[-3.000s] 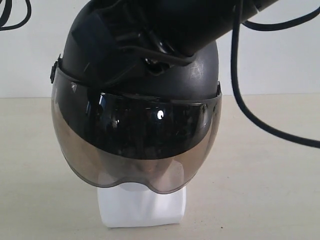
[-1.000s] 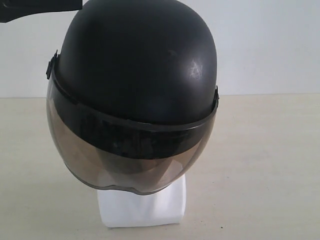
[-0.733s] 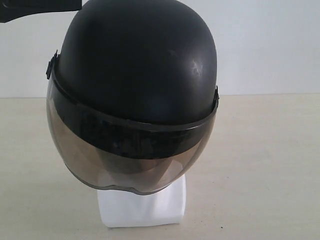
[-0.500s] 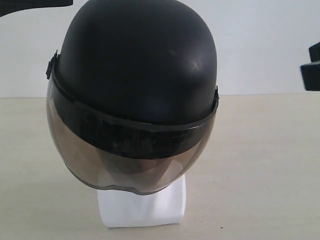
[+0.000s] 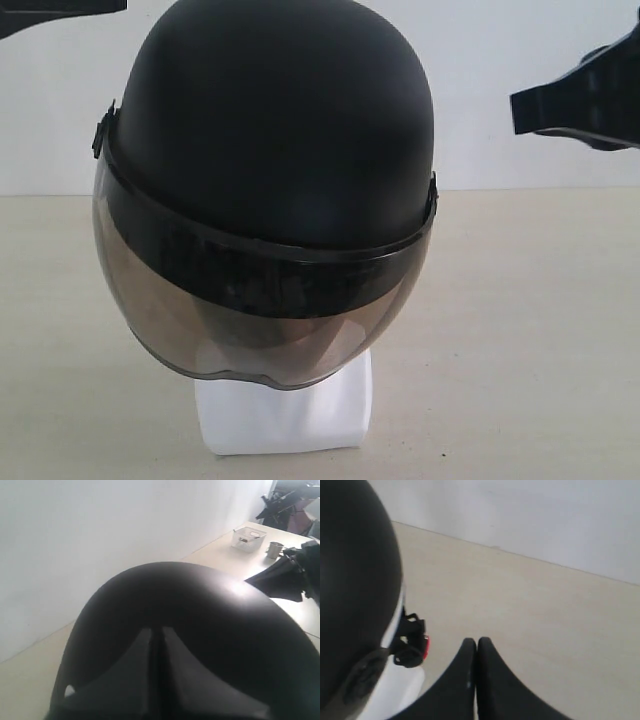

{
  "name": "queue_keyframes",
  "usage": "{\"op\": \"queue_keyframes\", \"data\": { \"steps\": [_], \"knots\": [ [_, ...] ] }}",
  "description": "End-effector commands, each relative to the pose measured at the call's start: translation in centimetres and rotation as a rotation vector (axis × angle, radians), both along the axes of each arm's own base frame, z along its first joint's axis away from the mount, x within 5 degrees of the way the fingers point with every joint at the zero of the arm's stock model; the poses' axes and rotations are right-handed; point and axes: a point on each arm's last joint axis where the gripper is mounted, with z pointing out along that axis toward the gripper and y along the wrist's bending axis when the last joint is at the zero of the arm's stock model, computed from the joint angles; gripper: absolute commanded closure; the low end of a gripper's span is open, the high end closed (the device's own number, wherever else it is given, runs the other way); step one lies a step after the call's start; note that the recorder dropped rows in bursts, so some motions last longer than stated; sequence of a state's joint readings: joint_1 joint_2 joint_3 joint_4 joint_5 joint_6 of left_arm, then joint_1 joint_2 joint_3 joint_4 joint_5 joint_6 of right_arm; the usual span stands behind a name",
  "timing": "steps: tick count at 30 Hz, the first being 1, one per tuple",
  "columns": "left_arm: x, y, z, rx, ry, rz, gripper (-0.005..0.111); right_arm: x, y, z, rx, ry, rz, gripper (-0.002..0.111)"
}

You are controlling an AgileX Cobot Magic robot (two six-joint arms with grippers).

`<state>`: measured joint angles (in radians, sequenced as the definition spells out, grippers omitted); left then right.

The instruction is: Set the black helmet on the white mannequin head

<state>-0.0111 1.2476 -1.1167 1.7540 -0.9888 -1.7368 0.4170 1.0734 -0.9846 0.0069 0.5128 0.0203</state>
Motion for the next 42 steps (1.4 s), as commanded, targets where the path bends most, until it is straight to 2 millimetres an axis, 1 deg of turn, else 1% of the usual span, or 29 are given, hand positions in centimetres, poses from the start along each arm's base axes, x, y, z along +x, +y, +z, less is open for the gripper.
{"op": "queue_keyframes", "data": {
  "steps": [1, 4, 9, 17, 22, 29, 33, 37, 42],
  "knots": [
    [0.3, 0.3, -1.2, -0.004, 0.031, 0.05, 0.102, 1.2, 1.4, -0.7, 0.041, 0.009, 0.093, 0.109],
    [0.3, 0.3, -1.3, -0.002, 0.034, 0.05, 0.102, 2.0, 1.7, -1.6, 0.029, 0.037, 0.095, 0.109],
    [0.2, 0.3, -1.5, -0.005, 0.043, 0.038, 0.102, 2.5, 1.9, -1.9, 0.019, 0.031, 0.097, 0.109],
    [0.0, 0.4, -4.3, 0.014, 0.111, 0.05, 0.102, 2.6, 1.9, -1.7, 0.025, 0.008, 0.092, 0.109],
    [-0.1, 0.4, -5.4, 0.024, 0.136, 0.062, 0.102, 2.7, 1.9, -1.6, 0.026, -0.001, 0.091, 0.109],
    [-0.2, 0.4, -5.7, 0.027, 0.141, 0.059, 0.102, 2.7, 1.9, -1.6, 0.027, -0.008, 0.09, 0.109],
    [-0.3, 0.4, -6.5, 0.028, 0.169, 0.058, 0.102, 2.8, 2.0, -0.7, 0.028, -0.022, 0.097, 0.109],
    [-0.5, 0.4, -7.0, 0.03, 0.184, 0.055, 0.102, 3.2, 2.4, -0.1, 0.023, 0.005, 0.122, 0.109],
    [-0.7, 0.4, -6.8, 0.032, 0.171, 0.054, 0.102, 3.8, 3.4, -0.3, 0.043, 0.044, 0.193, 0.109]
  ]
}}
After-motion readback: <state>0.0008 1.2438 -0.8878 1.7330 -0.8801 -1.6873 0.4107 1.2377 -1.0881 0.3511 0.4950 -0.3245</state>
